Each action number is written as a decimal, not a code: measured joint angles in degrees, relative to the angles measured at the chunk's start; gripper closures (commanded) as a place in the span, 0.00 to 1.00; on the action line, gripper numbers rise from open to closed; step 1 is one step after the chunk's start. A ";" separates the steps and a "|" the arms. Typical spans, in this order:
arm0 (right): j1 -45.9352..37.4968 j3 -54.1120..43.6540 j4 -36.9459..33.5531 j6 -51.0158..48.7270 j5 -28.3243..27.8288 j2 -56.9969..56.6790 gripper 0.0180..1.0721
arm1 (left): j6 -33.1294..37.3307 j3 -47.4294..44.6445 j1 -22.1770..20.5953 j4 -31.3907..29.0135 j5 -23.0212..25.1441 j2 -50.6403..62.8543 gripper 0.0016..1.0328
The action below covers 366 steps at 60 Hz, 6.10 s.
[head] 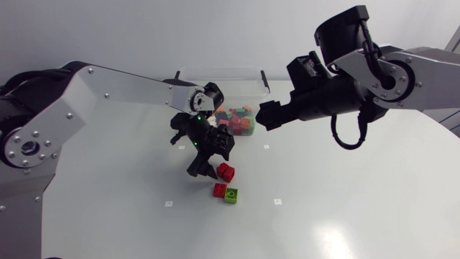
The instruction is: Place the duplo bricks in the container
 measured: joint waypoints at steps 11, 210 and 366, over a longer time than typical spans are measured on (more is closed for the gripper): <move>-0.13 0.00 0.02 0.00 0.00 -0.04 0.05 | 0.02 0.79 -0.11 -0.96 -0.04 1.22 0.66; 4.50 16.06 -15.96 -58.25 -14.82 28.81 0.67 | -61.59 -15.56 15.30 60.54 -4.55 -15.21 0.20; -4.72 29.40 -4.17 -20.72 -13.07 22.38 0.05 | -21.00 -32.89 -2.51 25.73 5.44 -17.66 0.29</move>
